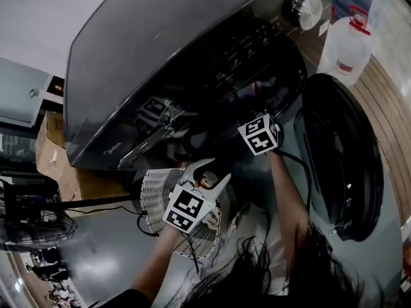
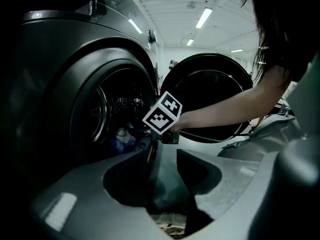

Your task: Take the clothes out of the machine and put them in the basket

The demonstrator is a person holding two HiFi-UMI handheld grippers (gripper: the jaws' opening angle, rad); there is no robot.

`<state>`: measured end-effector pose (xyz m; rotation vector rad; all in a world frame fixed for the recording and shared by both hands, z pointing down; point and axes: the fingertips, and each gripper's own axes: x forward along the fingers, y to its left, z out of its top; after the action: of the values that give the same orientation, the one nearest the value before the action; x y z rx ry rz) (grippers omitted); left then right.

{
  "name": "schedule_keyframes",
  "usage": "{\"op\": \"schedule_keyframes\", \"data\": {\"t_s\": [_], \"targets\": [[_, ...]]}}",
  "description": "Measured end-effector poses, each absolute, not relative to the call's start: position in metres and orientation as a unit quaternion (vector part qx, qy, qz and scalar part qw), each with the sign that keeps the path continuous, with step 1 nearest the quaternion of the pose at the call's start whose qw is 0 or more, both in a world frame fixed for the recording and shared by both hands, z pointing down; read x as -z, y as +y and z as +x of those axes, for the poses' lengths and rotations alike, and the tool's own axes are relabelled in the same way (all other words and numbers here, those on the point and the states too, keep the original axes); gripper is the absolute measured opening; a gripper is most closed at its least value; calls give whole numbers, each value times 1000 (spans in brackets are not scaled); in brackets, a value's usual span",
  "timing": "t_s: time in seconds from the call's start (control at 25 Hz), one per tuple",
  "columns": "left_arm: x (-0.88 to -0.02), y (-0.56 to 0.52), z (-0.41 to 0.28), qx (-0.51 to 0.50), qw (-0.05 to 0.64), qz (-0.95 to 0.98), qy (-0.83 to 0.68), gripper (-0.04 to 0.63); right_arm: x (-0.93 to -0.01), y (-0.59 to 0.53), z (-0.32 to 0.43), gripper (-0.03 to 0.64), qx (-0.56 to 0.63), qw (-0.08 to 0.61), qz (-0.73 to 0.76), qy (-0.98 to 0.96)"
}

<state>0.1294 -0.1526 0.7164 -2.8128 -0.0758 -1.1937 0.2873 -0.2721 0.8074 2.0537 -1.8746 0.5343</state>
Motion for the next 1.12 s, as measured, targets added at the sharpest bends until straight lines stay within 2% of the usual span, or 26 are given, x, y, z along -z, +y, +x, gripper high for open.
{"op": "schedule_keyframes", "data": {"t_s": [0.12,0.36,0.48,0.88,0.96,1.12], "targets": [[-722,-152,131,381,43,-923,-24,189,-822,-291,292,175,-171,178,708,-662],[-725,-154,134,372,48,-927,-26,189,-845,-344,299,239,-145,242,675,-682],[-725,-160,130,369,58,-927,-21,189,-855,-368,297,241,-129,275,654,-693],[-735,-174,128,351,67,-934,-20,189,-914,-379,313,298,-104,446,581,-673],[-739,-173,130,349,67,-935,-19,189,-919,-380,314,293,-97,480,565,-664],[-737,-167,135,342,77,-936,-28,189,-931,-371,328,201,-91,555,541,-626]]}}
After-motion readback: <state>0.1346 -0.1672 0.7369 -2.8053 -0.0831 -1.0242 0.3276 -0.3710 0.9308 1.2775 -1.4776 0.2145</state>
